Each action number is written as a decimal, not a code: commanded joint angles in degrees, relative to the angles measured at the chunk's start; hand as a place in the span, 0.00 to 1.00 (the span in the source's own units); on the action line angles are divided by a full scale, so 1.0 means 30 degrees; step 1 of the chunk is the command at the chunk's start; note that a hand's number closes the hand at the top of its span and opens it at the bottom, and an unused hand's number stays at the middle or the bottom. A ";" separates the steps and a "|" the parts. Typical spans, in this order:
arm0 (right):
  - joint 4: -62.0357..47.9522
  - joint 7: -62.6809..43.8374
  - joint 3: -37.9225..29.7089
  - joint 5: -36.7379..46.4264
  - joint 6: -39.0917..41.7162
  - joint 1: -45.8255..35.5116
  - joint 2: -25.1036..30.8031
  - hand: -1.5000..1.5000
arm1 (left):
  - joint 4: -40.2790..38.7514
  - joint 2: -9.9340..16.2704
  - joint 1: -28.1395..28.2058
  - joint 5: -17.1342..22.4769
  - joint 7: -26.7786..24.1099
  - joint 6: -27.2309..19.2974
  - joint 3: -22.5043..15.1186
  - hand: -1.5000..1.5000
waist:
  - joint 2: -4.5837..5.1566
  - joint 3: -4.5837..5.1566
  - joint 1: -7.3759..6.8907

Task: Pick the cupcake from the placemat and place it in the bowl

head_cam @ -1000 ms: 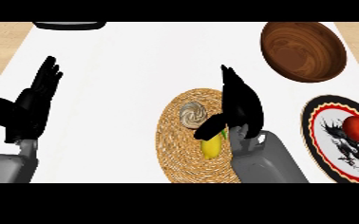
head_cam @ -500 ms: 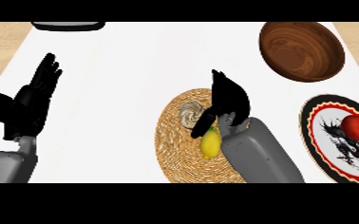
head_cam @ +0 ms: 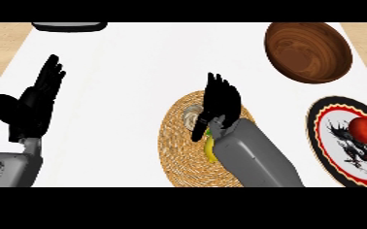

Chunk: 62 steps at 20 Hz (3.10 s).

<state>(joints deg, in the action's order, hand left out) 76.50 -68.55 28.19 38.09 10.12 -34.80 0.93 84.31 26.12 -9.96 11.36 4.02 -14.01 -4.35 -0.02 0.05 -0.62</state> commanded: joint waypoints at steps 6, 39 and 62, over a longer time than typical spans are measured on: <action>-0.1191 -0.3760 0.1493 -0.1118 -0.1247 0.0384 -0.0293 0.00 | 0.0640 0.0141 -0.0025 -0.0079 0.0430 0.0734 0.0323 0.50 | -0.0028 -0.0009 0.0058; -0.7082 -0.1117 0.2654 -0.0222 -0.6682 -0.2448 -0.0289 1.00 | 0.2201 -0.1473 0.1042 -0.1682 0.1355 0.1440 0.1510 0.50 | -0.0067 -0.0012 0.0046; -1.0298 0.2157 -0.1748 0.4060 -0.7854 -1.3103 0.5001 1.00 | 0.0846 -0.1807 0.0481 -0.2068 0.0960 0.1887 0.2250 0.50 | -0.0095 -0.0008 0.0316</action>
<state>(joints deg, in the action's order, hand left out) 42.41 -56.66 24.38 48.04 -13.79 -71.73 14.19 87.45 20.70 -7.92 5.08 6.55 -8.68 1.77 -0.28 0.03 0.00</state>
